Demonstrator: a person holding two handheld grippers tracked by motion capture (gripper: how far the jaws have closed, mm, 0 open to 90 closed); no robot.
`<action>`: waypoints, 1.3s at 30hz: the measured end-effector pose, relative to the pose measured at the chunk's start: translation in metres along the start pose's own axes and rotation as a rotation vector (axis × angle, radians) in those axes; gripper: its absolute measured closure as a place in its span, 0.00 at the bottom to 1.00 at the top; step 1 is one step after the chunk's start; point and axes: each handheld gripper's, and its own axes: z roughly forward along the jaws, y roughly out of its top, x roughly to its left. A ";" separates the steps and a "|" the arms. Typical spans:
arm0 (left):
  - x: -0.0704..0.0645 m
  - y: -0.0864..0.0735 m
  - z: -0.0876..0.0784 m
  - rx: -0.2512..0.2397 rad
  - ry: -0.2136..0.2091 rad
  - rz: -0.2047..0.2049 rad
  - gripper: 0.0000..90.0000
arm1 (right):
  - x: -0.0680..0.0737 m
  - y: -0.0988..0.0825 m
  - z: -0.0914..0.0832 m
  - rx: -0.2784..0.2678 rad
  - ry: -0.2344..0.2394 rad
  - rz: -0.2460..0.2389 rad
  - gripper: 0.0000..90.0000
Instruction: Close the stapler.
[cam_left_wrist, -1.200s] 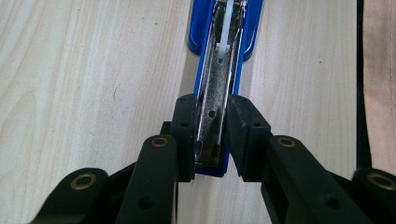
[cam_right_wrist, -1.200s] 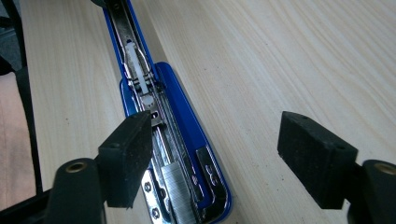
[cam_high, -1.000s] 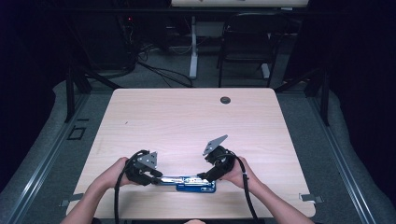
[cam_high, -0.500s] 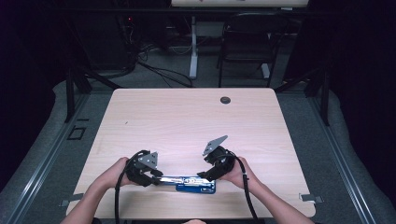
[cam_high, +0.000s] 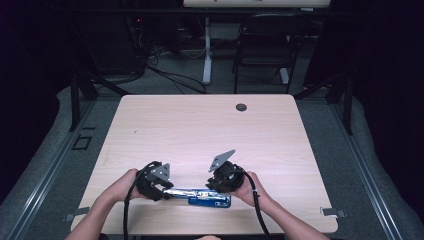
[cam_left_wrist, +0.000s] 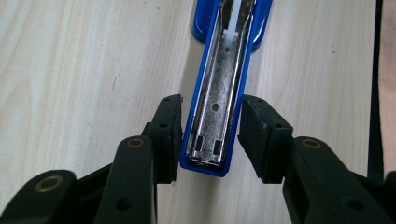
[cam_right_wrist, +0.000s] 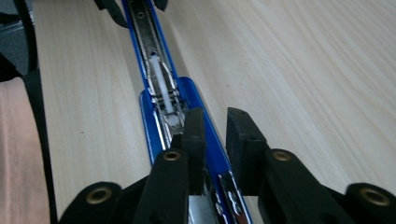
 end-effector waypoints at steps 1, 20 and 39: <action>-0.001 0.000 0.000 0.000 0.006 0.001 0.67 | 0.003 0.001 0.002 -0.001 0.005 -0.006 0.89; 0.003 -0.005 0.009 0.070 -0.021 -0.028 0.69 | 0.009 0.006 0.010 -0.014 0.018 -0.022 0.93; 0.001 -0.003 0.002 0.063 -0.005 0.006 0.70 | 0.013 0.009 0.014 -0.021 0.019 -0.024 0.95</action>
